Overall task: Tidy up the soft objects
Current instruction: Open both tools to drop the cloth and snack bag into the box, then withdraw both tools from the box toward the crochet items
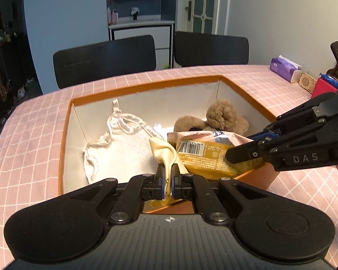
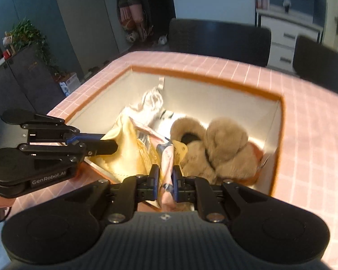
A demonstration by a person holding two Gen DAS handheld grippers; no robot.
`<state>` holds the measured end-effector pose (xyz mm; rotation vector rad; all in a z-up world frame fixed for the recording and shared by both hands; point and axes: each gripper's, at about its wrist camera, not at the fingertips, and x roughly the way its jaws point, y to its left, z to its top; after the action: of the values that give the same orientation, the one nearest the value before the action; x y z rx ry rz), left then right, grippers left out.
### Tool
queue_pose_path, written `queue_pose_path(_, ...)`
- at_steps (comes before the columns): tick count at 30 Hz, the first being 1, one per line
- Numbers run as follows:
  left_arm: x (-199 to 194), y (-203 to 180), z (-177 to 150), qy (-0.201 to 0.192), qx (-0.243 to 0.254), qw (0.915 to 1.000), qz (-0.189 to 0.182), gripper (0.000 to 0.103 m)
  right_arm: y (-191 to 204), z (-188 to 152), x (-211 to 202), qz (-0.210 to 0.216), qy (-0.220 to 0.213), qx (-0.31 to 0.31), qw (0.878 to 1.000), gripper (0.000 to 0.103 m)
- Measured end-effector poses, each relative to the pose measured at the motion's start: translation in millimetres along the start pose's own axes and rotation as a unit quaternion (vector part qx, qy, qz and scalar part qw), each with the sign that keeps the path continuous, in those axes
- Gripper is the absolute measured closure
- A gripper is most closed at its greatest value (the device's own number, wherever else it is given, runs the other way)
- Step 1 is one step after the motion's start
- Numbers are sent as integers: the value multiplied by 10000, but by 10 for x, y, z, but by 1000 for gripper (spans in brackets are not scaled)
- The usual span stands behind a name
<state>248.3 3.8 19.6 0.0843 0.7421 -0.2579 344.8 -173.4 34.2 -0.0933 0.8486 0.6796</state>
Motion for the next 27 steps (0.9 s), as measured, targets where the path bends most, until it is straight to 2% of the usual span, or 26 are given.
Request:
queue_pose_path(8, 30, 5, 0, 85, -74, 9999, 74, 96, -2, -7, -81, 52, -144, 106, 9998, 86)
queue_pose_path(11, 10, 1, 14, 82, -88, 9999, 95, 85, -1, 0, -140, 19, -235, 57, 9997, 82)
queue_pose_path(13, -23, 2, 24, 37, -115, 9999, 124, 74, 9, 12, -159, -72, -289, 7, 9996, 75)
queue_pose_path(15, -74, 7, 37, -56, -138, 9998, 163, 59, 8, 23, -190, -150, -337, -28, 9993, 70)
queue_pose_path(17, -117, 7, 51, -134, -164, 9996, 200, 53, 8, 43, -211, -236, -384, -25, 9990, 64)
queue_pose_path(19, -162, 11, 67, -195, -180, 9994, 229, 52, 9, 49, -232, -326, -432, -45, 9985, 55)
queue_pose_path(23, -297, 17, 62, -400, -187, 9986, 289, 48, 54, 70, -289, -416, -501, -106, 9978, 54)
queue_pose_path(27, -513, 13, 27, -782, -178, 9964, 261, 46, 192, 77, -410, -690, -657, -296, 9950, 49)
